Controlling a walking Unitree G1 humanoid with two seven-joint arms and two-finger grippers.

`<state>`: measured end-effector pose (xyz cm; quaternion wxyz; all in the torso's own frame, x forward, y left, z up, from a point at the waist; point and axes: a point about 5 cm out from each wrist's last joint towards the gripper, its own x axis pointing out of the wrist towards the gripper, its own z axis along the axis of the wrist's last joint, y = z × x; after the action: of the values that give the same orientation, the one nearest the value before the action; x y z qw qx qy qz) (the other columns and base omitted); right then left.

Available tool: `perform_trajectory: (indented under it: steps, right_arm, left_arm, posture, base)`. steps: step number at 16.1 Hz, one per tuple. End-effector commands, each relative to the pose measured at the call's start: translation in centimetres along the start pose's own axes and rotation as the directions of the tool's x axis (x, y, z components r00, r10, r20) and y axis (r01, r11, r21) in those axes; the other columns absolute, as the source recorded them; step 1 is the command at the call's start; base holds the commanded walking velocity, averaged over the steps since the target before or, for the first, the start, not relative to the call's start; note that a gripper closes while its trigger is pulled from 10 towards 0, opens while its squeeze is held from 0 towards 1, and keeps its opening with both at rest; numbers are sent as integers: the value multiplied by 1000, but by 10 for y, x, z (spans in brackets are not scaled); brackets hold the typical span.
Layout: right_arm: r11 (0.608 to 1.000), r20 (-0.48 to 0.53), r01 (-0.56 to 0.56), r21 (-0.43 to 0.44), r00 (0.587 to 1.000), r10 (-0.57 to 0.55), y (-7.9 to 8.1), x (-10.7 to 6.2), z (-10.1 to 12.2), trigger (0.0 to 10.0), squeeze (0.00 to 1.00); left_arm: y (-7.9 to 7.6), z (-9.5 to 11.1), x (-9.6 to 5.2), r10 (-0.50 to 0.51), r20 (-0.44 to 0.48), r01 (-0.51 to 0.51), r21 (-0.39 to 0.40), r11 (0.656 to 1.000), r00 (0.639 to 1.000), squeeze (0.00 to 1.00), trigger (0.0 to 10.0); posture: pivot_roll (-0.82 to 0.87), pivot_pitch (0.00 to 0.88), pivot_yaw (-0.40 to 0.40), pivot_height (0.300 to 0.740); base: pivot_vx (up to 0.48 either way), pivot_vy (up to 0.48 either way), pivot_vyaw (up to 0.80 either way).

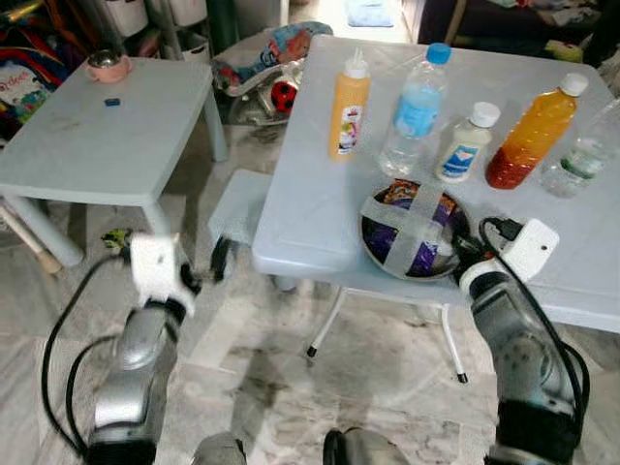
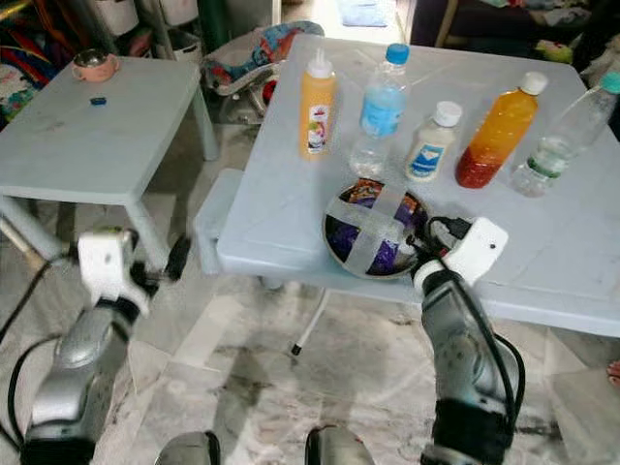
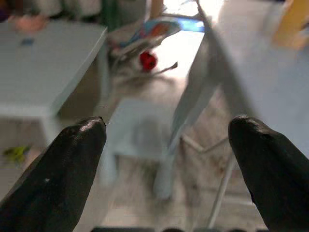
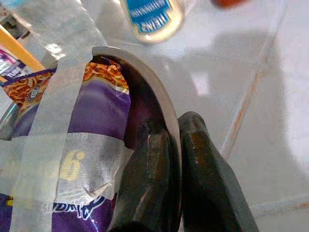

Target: Restocking fridge

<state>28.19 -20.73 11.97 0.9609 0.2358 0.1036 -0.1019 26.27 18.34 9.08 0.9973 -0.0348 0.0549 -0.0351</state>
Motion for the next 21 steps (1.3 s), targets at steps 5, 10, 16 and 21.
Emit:
perform_trajectory:
  steps: [5, 10, 16, 21]
  right_arm:
    - [990, 17, -23, -136, 1000, 26, 14, 8, -6, 10000, 0]
    - [989, 51, 0, -146, 999, 7, 10, 12, -2, 10000, 0]
    - [991, 67, -28, -128, 997, 37, 12, 9, -5, 10000, 0]
    - [979, 84, -132, -157, 986, 147, 30, 8, -6, 10000, 0]
  left_arm:
    - [-11, 18, 19, 23, 39, -23, -7, 1000, 999, 0, 10000]
    - [-15, 18, 20, 9, 37, -9, -7, 1000, 999, 0, 10000]
    - [-24, 13, 22, -28, 14, 28, -1, 1000, 1000, 0, 10000]
    - [-24, 10, 23, -31, 18, 31, 26, 999, 999, 0, 10000]
  posture:
    - [-76, 73, -17, 740]
    - [-77, 69, -14, 740]
    - [-97, 62, -13, 740]
    - [-85, 45, -23, 740]
  base:
    - [-111, 0, 0]
    - [-297, 0, 0]
    - [-323, 0, 0]
    - [-310, 0, 480]
